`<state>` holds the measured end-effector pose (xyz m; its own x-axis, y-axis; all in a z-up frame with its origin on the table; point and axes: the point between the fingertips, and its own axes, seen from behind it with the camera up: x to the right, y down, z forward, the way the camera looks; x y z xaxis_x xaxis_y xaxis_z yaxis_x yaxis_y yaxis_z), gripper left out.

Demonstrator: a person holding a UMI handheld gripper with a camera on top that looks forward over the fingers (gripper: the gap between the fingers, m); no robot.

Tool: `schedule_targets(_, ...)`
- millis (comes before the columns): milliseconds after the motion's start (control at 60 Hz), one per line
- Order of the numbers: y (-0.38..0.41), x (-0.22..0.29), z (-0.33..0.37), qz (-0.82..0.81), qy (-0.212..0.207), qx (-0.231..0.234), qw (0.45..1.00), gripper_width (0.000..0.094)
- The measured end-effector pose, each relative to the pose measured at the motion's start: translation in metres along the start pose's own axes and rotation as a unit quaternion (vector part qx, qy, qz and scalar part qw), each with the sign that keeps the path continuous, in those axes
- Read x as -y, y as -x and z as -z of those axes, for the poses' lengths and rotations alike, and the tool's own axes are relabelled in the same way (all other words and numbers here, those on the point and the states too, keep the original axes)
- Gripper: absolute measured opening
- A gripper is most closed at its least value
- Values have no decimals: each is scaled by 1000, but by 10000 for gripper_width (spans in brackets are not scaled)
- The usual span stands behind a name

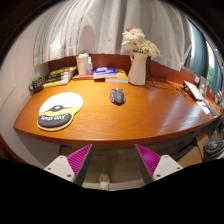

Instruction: Arrange mouse

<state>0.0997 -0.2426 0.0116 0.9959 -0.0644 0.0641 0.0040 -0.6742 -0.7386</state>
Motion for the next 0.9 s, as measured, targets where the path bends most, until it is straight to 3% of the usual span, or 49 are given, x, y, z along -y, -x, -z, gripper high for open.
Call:
schedule_targets(617,-13,159,-215,-24,24,26,999,800)
schedule_targets(700,-15,169,-230,-27,28,31,999,721)
schedule_targets(783,-18,175,-237,-31,31,30,999,539)
schedule_targets(900,-18,177,-237,-39,34,37,998,477)
